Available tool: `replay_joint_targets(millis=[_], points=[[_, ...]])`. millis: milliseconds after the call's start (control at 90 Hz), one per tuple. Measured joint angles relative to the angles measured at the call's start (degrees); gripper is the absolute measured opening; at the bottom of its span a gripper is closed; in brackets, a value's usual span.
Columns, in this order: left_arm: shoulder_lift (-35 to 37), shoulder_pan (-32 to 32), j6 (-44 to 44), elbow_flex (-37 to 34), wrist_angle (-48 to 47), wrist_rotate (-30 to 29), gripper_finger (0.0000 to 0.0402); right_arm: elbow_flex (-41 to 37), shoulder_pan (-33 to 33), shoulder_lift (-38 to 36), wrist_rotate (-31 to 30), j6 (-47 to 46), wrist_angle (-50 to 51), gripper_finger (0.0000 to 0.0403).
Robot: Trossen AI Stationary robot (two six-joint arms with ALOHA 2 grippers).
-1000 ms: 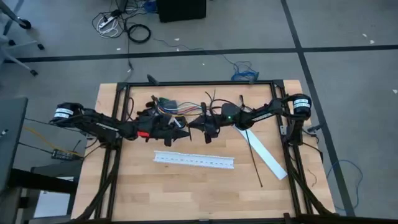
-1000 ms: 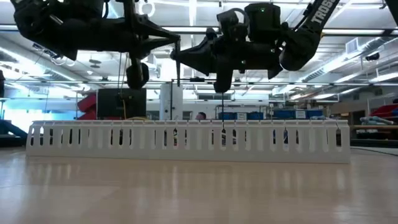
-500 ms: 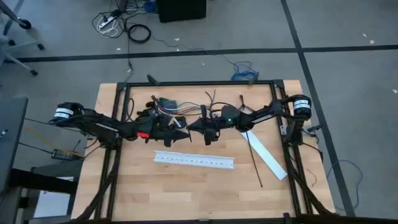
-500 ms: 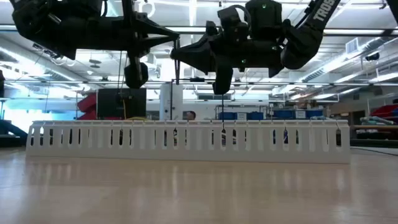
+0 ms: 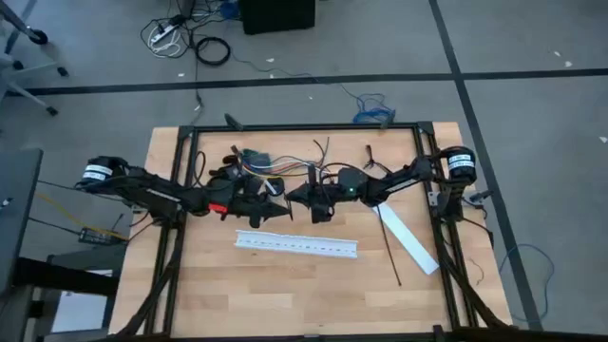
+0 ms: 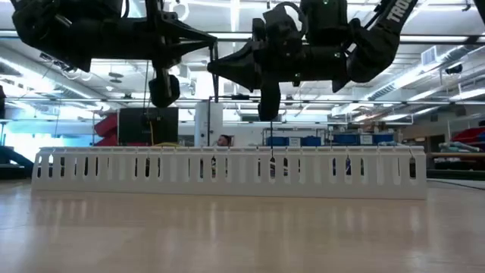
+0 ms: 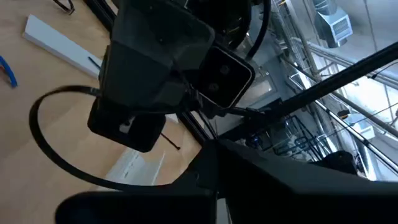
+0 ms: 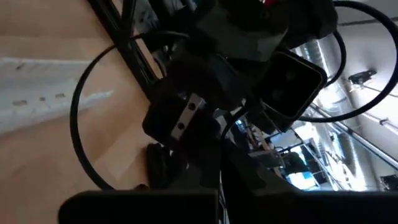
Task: Ziptie cables
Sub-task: Wrap the cable wires with the black zip tie
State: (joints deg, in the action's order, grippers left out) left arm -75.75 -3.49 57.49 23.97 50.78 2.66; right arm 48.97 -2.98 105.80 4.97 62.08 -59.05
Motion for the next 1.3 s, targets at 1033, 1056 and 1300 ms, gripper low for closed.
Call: replay_joint_targets(millis=[1033, 1056, 1300], points=[[0.02, -0.02, 5.53, -5.53, 8.98, -3.43, 0.0, 0.0, 2.88, 0.0, -5.46, 7.82, 1.12, 0.0], [0.02, -0.02, 5.78, -5.53, 8.84, -3.42, 0.0, 0.0, 2.97, 0.0, -5.46, 8.23, 1.3, 0.0], [0.02, -0.02, 6.0, -5.53, 8.35, -3.48, 0.0, -0.02, 3.95, 0.0, -5.7, 8.79, 2.34, 0.0]])
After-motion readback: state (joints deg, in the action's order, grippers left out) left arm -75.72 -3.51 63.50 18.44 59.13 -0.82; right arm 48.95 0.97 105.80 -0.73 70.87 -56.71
